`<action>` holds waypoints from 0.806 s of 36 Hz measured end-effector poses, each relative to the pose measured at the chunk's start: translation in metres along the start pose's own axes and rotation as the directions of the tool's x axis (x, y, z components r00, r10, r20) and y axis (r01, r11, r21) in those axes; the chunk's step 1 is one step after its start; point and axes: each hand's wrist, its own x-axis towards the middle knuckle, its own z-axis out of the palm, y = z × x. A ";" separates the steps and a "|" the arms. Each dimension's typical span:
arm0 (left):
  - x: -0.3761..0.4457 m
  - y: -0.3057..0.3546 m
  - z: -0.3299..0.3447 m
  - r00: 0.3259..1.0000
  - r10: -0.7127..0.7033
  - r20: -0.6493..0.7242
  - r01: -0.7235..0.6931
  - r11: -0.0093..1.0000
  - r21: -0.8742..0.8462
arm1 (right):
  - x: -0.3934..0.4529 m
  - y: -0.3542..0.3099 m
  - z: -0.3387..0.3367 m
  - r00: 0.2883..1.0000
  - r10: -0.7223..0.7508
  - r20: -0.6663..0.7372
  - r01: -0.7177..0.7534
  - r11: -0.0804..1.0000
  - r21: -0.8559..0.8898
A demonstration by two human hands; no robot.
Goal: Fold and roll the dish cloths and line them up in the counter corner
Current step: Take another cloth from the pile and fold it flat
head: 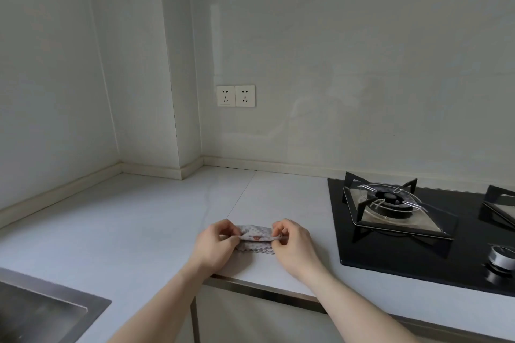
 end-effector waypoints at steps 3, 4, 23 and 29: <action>0.001 -0.002 0.001 1.000 -0.007 0.028 0.006 0.999 0.040 | -0.001 -0.002 -0.001 0.999 -0.011 0.041 0.013 0.999 -0.036; 0.002 -0.003 0.002 1.000 -0.002 0.030 -0.001 0.997 0.080 | -0.001 -0.001 -0.001 0.998 -0.018 0.062 0.022 0.998 -0.059; 0.014 -0.022 0.018 0.992 0.102 -0.070 -0.076 0.947 0.312 | 0.000 0.014 0.001 0.997 0.010 0.079 -0.013 0.999 0.033; -0.001 0.007 0.010 1.000 0.011 0.029 -0.020 0.949 0.314 | -0.006 -0.004 -0.014 0.952 0.214 0.217 -0.254 0.952 0.172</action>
